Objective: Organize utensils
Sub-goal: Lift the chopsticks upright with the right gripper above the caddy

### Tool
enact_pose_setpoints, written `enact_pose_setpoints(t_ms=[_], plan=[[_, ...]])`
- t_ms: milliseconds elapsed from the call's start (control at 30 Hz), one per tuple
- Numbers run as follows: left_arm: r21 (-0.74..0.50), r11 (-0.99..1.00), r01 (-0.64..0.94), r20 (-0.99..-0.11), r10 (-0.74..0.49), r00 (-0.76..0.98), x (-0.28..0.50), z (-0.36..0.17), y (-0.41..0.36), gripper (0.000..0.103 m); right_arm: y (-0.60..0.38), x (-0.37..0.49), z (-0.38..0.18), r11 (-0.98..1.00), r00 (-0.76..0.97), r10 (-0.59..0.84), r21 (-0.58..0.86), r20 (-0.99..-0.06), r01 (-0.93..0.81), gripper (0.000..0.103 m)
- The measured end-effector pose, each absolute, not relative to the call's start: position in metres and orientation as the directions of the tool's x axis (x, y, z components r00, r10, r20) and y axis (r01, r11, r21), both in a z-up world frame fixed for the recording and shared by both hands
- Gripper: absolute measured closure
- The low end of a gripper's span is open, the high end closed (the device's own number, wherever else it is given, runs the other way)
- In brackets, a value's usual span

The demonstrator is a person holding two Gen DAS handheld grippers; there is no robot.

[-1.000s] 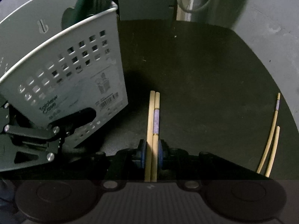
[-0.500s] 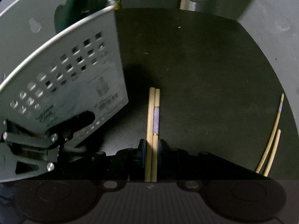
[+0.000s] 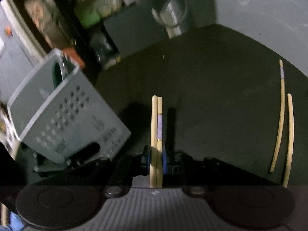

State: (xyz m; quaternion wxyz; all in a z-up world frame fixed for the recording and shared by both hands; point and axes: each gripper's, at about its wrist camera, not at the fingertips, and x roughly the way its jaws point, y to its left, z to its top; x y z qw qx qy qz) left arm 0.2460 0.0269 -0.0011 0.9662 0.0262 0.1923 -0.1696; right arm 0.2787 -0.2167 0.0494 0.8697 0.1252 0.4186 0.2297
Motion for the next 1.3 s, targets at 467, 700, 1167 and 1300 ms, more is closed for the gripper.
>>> enact_pose_setpoints(t_ms=[467, 700, 1167, 1300], plan=[[-0.014, 0.941, 0.337, -0.381, -0.317, 0.869, 0.246, -0.002, 0.026, 0.026, -0.256, 0.268, 0.031, 0.686, 0.681, 0.654, 0.637, -0.329, -0.351, 0.089], [-0.013, 0.941, 0.338, -0.382, -0.317, 0.868, 0.247, -0.002, 0.027, 0.026, -0.269, 0.275, 0.028, 0.609, 0.708, 0.677, 0.693, -0.201, -0.385, 0.089], [-0.012, 0.941, 0.338, -0.381, -0.317, 0.869, 0.247, -0.002, 0.027, 0.027, -0.273, 0.259, 0.078, 0.564, 0.754, 0.657, 0.671, -0.01, -0.482, 0.089], [-0.011, 0.941, 0.337, -0.38, -0.316, 0.869, 0.246, -0.003, 0.027, 0.027, -0.27, 0.255, 0.096, 0.547, 0.769, 0.635, 0.655, 0.081, -0.521, 0.089]])
